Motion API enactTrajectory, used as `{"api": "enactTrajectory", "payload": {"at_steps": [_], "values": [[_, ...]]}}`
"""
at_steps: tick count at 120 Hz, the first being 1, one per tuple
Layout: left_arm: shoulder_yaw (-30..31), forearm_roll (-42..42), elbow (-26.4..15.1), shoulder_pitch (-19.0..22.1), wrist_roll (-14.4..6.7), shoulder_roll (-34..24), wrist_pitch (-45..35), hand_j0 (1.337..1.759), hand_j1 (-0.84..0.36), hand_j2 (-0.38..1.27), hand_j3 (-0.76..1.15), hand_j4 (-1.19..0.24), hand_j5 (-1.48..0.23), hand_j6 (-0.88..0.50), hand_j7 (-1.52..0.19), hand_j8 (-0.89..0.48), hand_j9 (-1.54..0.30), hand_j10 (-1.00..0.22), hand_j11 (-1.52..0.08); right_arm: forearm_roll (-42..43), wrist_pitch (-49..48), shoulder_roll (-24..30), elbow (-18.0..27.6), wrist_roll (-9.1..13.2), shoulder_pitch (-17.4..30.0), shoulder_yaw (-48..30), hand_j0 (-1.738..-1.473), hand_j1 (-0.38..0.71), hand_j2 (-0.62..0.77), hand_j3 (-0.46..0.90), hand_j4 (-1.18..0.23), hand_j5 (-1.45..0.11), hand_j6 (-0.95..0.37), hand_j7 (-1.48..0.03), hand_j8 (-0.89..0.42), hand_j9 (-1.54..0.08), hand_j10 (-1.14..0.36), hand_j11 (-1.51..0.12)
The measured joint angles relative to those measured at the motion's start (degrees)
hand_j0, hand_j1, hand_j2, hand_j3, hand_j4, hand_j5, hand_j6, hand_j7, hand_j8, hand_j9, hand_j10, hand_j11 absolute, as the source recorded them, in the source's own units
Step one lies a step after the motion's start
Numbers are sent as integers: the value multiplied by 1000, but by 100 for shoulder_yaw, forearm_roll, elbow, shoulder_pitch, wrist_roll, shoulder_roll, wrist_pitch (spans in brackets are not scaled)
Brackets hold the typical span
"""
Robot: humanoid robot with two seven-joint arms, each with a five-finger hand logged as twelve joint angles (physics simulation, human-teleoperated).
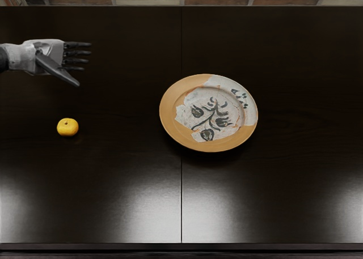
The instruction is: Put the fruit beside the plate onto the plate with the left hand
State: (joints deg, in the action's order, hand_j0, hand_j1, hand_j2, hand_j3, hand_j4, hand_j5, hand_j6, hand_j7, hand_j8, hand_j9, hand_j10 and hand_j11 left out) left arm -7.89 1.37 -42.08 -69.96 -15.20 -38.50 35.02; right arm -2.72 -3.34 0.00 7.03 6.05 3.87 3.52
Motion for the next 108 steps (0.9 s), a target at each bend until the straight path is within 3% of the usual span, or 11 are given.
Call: {"api": "enactTrajectory", "payload": {"at_steps": [15, 22, 35, 72, 108], "values": [[3, 89, -12, -21, 0, 0, 0, 1658, 349, 0, 0, -1, 0, -1, 0, 0, 0, 0, 0, 0, 3, 0, -1, -12, -6, 0, -1658, -320, -5, 0, -24, -31, -24, -31, -24, -31, -24, -31], [7, 318, -14, -244, 0, 0, 0, 1658, 349, 0, 0, -1, 0, 0, 0, 0, 0, 0, 0, 1, 4, 0, -4, -12, -5, 2, -1658, -320, -5, 0, -24, -31, -24, -31, -24, -31, -24, -31], [8, 1129, -16, -626, 0, -9, 0, 1658, 349, 0, 0, -1, 0, -1, 0, -1, 0, 0, 0, 3, 6, 0, -7, -9, -2, 6, -1658, -320, -5, 0, -24, -31, -24, -31, -24, -31, -24, -31], [70, 3224, -11, -1073, -1, 44, 0, 1658, 349, 0, 0, -2, 0, -3, 0, -2, 0, -2, 0, 3, 9, 0, -9, -8, 0, 8, -1658, -320, -5, 0, -24, -31, -24, -31, -24, -31, -24, -31], [675, 3740, -33, -1170, -75, 186, 0, 1658, 349, 0, 0, -3, 0, -3, 0, -3, 0, -2, 0, 4, 8, 0, -9, -8, 0, 8, -1658, -320, -5, 0, -24, -31, -24, -31, -24, -31, -24, -31]]}}
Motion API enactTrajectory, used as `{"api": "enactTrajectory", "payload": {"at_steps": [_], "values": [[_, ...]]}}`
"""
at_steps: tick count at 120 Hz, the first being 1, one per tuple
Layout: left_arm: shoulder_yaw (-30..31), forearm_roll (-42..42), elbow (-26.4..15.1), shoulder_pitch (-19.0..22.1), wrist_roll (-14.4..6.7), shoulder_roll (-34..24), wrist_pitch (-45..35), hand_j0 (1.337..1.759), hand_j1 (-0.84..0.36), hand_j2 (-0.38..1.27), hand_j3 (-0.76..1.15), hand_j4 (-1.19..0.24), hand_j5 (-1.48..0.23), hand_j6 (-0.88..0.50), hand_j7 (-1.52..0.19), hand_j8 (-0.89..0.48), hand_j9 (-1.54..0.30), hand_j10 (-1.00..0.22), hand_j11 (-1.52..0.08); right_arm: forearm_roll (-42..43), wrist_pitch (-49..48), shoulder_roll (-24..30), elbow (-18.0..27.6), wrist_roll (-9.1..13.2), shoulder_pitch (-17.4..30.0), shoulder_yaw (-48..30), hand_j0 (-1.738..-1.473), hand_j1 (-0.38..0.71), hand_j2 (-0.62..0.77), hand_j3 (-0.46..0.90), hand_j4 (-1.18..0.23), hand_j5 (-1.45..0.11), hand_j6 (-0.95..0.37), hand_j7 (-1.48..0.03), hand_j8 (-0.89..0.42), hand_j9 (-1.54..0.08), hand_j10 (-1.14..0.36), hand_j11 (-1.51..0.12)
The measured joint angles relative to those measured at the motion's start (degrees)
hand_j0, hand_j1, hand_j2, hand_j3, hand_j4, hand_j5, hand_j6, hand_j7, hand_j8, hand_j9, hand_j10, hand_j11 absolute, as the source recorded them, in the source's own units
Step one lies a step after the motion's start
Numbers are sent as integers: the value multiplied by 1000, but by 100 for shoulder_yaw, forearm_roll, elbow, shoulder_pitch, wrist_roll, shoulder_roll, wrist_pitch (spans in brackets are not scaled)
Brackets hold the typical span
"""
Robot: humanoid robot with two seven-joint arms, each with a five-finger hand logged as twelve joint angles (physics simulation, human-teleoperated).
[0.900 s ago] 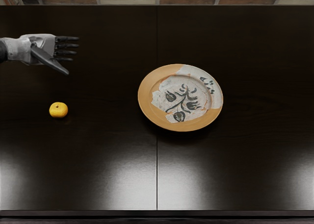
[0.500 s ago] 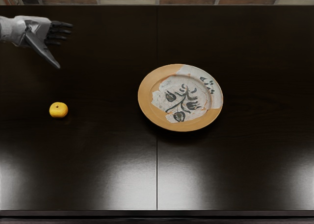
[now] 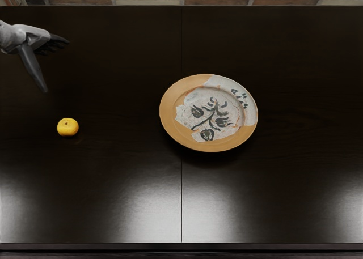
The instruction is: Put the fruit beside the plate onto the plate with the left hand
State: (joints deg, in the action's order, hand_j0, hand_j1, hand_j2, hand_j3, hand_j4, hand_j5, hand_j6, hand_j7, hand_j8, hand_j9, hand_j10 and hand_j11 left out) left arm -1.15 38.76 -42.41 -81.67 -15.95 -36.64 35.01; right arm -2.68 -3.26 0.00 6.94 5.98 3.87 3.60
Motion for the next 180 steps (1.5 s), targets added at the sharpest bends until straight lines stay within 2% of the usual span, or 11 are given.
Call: {"api": "enactTrajectory", "payload": {"at_steps": [12, 23, 37, 57, 65, 73, 93, 114, 142, 159, 180], "values": [[66, -5, -301, 72, -111, -44, -1, 1658, 349, 0, 0, -3, 0, -4, 0, -4, 0, -2, 0, 1, 1, 0, 0, 0, 0, 0, -1658, -320, -5, 0, -24, -31, -24, -31, -24, -31, -24, -31], [183, -26, -891, 76, -270, -495, -1, 1658, 349, 0, 0, -3, 0, -4, 0, -4, 0, -3, 0, 1, 1, 0, 0, 0, 0, 0, -1658, -320, -5, 0, -24, -31, -24, -31, -24, -31, -24, -31], [395, -45, -1566, 66, -361, -843, 0, 1658, 349, 0, 0, -4, 0, -4, 0, -4, 0, -3, 0, 0, 1, 0, 0, 0, 0, 0, -1658, -320, -5, 0, -24, -31, -24, -31, -24, -31, -24, -31], [856, -267, -2456, -255, -576, -1171, 0, 1658, 349, 0, 0, -4, -1, -5, 0, -4, 0, -3, 0, 0, 1, 0, 0, 0, 0, 0, -1658, -320, -5, 0, -24, -31, -24, -31, -24, -31, -24, -31], [991, -301, -2693, -346, -655, -1179, 0, 1658, 349, 0, 0, -4, -1, -5, 0, -5, 0, -3, 0, 2, 1, 0, 0, 0, 0, 0, -1658, -320, -5, 0, -24, -31, -24, -31, -24, -31, -24, -31], [1071, -284, -2830, -392, -730, -1208, 0, 1658, 349, 0, 0, -4, -1, -5, 0, -4, 0, -3, 0, 2, 1, 0, 0, 0, 0, 0, -1658, -320, -5, 0, -24, -31, -24, -31, -24, -31, -24, -31], [1268, -103, -3103, -488, -1071, -1214, -10, 1658, 349, 0, 0, -4, -1, -5, 0, -5, 0, -3, 0, 1, 1, 0, 0, 0, 0, 0, -1658, -320, -5, 0, -24, -31, -24, -31, -24, -31, -24, -31], [1618, 267, -3383, -639, -1259, -1207, -573, 1658, 349, 0, 0, -4, -1, -5, 0, -5, 0, -3, 0, 0, 1, 0, 0, 0, 0, 0, -1658, -320, -5, 0, -24, -31, -24, -31, -24, -31, -24, -31], [1693, 741, -3673, -604, -1253, -1119, -1356, 1658, 349, 0, 0, -4, -1, -6, 0, -5, 0, -4, 0, -1, 0, 0, 0, 0, 0, 0, -1658, -320, -5, 0, -24, -31, -24, -31, -24, -31, -24, -31], [1699, 1080, -3776, -571, -1183, -1061, -1504, 1658, 349, 1, 0, -4, -1, -6, 0, -5, 0, -4, 0, 1, 0, 0, 0, 0, 0, 0, -1658, -320, -5, 0, -24, -31, -24, -31, -24, -31, -24, -31], [1702, 1415, -3853, -555, -1000, -896, -1544, 1658, 349, 1, 0, -4, -1, -5, 0, -5, 0, -4, 0, 2, 1, 0, 0, 0, 0, 0, -1658, -320, -5, 0, -24, -31, -24, -31, -24, -31, -24, -31]]}}
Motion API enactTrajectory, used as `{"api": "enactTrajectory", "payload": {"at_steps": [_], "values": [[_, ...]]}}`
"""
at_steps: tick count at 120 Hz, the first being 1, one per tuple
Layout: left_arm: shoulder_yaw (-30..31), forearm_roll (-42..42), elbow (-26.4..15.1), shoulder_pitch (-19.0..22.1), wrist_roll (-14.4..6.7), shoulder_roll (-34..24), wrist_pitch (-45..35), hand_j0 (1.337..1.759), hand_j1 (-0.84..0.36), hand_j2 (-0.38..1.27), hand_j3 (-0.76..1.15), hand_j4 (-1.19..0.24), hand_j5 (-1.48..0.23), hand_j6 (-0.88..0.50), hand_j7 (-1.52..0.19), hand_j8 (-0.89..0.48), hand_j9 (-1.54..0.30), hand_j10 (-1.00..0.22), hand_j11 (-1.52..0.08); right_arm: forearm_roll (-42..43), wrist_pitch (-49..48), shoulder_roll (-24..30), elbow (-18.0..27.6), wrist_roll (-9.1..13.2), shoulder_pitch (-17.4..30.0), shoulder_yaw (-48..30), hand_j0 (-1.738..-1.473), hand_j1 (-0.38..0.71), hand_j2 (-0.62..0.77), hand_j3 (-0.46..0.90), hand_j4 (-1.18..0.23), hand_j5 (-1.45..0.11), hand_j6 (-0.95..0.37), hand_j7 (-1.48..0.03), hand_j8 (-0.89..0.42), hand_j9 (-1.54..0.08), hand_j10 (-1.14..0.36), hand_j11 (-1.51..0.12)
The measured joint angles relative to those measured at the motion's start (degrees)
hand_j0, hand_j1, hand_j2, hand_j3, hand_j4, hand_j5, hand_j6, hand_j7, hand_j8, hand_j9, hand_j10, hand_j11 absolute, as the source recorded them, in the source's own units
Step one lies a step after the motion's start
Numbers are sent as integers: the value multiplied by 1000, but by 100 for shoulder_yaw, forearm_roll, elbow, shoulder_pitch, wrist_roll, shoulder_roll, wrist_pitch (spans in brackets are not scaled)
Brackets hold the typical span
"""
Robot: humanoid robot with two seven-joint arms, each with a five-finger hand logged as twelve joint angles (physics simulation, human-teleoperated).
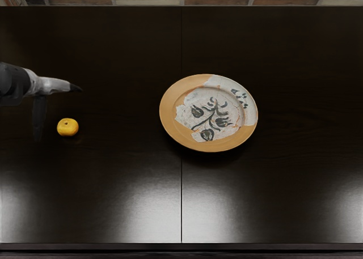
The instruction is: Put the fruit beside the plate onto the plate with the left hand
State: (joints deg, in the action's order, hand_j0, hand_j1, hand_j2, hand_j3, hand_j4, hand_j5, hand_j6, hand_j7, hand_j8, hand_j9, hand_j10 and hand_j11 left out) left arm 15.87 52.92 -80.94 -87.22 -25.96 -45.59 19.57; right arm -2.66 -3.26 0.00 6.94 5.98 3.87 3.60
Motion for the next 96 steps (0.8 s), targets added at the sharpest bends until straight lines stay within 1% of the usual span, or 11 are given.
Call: {"api": "enactTrajectory", "payload": {"at_steps": [19, 52, 66, 96], "values": [[2, 73, 28, 77, 43, 62, -113, 1658, 349, 1, 0, -4, -1, -5, 0, -5, 0, -4, 0, 0, -1, 0, 0, 0, 0, 0, -1658, -320, -5, 0, -24, -31, -24, -31, -24, -31, -24, -31], [4, 93, 253, 429, 55, 368, -438, 1658, 349, 1, 0, -4, -1, -5, 0, -5, 0, -3, 0, 0, -1, 0, 0, 0, 0, 0, -1658, -320, -5, 0, -24, -31, -24, -31, -24, -31, -24, -31], [4, 94, 339, 489, 55, 400, -615, 1658, 349, 1, 0, -4, -1, -5, 0, -5, 0, -3, 0, 0, -1, 0, 0, 0, 0, 0, -1658, -320, -5, 0, -24, -31, -24, -31, -24, -31, -24, -31], [5, 96, 327, 636, 56, 446, -1009, 1658, 349, 1, 0, -4, -1, -5, 0, -4, 0, -3, 0, -3, 0, 0, 0, 0, 0, 0, -1658, -320, -5, 0, -24, -31, -24, -31, -24, -31, -24, -31]]}}
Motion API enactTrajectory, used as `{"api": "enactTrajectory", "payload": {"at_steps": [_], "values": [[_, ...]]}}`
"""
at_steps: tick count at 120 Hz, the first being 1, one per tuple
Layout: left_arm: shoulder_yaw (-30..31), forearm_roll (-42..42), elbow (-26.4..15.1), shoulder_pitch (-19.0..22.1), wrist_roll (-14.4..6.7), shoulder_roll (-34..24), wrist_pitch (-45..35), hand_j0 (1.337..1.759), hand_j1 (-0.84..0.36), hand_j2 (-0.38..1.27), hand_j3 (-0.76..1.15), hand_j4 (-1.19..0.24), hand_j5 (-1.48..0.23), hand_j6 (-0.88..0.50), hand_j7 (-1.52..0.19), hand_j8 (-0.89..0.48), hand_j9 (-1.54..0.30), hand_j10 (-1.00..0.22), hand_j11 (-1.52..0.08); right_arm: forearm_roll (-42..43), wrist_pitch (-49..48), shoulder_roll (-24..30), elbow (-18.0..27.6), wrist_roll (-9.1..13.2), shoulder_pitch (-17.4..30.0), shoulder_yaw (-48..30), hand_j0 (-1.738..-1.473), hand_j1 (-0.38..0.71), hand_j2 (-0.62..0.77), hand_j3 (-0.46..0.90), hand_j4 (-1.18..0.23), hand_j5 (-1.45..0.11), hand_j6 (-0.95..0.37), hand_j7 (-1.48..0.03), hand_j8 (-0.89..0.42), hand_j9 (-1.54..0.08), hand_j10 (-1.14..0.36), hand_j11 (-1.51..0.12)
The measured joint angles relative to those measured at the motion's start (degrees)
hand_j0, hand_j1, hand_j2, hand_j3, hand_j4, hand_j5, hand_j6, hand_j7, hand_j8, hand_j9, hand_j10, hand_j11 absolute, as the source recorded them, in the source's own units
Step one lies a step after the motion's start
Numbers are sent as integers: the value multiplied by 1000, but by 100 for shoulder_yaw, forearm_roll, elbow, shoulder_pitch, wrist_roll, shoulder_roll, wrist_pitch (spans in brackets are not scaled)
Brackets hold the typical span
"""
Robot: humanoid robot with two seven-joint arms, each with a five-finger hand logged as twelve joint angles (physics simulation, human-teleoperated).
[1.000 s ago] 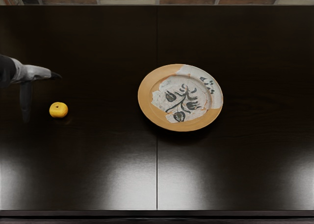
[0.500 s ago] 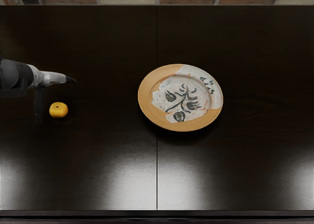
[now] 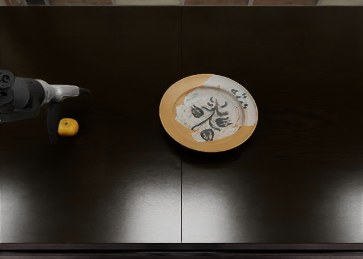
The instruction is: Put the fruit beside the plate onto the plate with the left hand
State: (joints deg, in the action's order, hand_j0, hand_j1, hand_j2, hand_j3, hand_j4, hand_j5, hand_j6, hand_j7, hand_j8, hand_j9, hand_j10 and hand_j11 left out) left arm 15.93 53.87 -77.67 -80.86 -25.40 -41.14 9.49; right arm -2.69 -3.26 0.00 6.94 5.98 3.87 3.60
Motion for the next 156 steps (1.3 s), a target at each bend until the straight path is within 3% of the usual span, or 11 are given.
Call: {"api": "enactTrajectory", "payload": {"at_steps": [63, 102, 156], "values": [[362, 341, -204, 147, 0, -2, -683, 1658, 318, 7, 0, -31, -36, -32, -36, -32, -35, -30, -35, 1, 1, 0, 0, 0, 0, 0, -1658, -320, -5, 0, -24, -31, -24, -31, -24, -31, -24, -31], [485, 512, -262, 259, 0, -9, -968, 1658, 181, 30, 0, -145, -184, -146, -184, -146, -184, -145, -183, 1, 0, 0, 0, 0, 0, 0, -1658, -320, -5, 0, -24, -31, -24, -31, -24, -31, -24, -31], [667, 704, -483, 273, 0, -45, -1377, 1658, 134, 39, 0, -185, -236, -186, -236, -186, -236, -185, -235, 2, -1, 0, 0, 0, 0, 0, -1658, -320, -5, 0, -24, -31, -24, -31, -24, -31, -24, -31]]}}
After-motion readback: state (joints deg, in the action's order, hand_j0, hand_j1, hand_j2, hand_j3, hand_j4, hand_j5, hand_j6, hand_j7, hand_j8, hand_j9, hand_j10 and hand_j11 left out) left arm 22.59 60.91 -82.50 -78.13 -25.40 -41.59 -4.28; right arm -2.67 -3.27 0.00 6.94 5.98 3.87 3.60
